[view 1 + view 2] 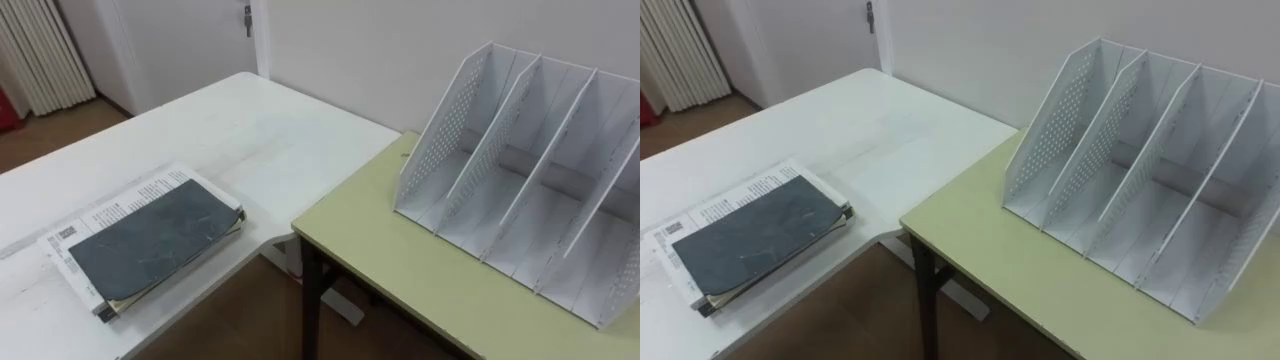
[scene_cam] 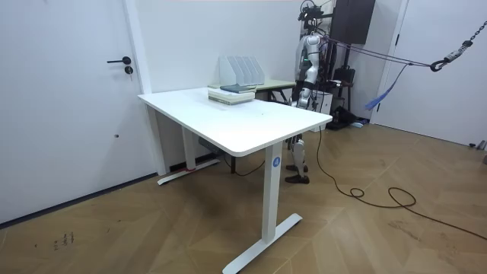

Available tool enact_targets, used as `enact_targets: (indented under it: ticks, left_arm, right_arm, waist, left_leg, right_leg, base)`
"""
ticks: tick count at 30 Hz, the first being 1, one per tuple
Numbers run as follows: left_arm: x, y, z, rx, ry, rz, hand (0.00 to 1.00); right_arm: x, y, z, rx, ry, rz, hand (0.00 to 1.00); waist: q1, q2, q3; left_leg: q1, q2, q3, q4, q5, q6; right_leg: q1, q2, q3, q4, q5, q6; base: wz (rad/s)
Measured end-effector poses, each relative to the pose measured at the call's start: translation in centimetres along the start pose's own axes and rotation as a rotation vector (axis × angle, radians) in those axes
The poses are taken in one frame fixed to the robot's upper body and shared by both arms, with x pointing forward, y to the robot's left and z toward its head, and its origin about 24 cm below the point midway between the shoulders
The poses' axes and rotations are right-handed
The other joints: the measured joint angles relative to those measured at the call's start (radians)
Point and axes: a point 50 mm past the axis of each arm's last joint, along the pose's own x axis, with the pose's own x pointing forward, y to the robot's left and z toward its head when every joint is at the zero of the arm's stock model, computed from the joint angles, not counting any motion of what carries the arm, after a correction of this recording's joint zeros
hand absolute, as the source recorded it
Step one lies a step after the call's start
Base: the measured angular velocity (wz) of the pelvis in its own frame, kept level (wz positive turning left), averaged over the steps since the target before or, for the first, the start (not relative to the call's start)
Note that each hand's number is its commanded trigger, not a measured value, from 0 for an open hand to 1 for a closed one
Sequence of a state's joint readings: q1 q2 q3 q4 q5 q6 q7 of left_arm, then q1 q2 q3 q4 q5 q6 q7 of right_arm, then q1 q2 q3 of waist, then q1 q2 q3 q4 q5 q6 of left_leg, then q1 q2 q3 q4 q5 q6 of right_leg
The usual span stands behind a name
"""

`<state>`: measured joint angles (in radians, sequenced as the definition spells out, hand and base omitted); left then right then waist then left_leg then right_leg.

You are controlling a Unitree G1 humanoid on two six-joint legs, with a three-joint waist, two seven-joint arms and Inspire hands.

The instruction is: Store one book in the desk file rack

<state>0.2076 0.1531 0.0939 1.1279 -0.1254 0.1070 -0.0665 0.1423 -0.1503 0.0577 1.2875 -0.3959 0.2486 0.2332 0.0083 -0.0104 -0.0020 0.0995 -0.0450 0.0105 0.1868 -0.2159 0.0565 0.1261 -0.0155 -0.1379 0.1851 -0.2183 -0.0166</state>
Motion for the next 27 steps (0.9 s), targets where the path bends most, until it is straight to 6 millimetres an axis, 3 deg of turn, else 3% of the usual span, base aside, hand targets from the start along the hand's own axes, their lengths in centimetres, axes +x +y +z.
enact_targets:
  ticks: [20,27]
  left_arm:
    - [-0.02,0.07,-0.28,0.016,0.019,0.015,0.00]
    - [0.01,-0.13,0.63,0.053,-0.016,0.007,0.00]
  right_arm:
    - [-0.04,-0.10,0.31,0.000,-0.017,-0.007,0.00]
    - [-0.06,-0.14,0.47,-0.012,-0.021,-0.013,0.00]
  waist:
    - [-0.001,0.000,0.0009]
    - [-0.005,-0.003,0.0018]
  left_leg:
    - [0.000,0.000,0.000,0.001,0.000,0.000]
    - [0.000,-0.001,-0.001,0.001,0.000,0.000]
  right_leg:
    - [0.001,-0.001,-0.002,0.002,-0.002,-0.001]
    - [0.002,-0.002,-0.003,0.004,-0.003,-0.001]
  base:
    - [0.00]
    - [0.00]
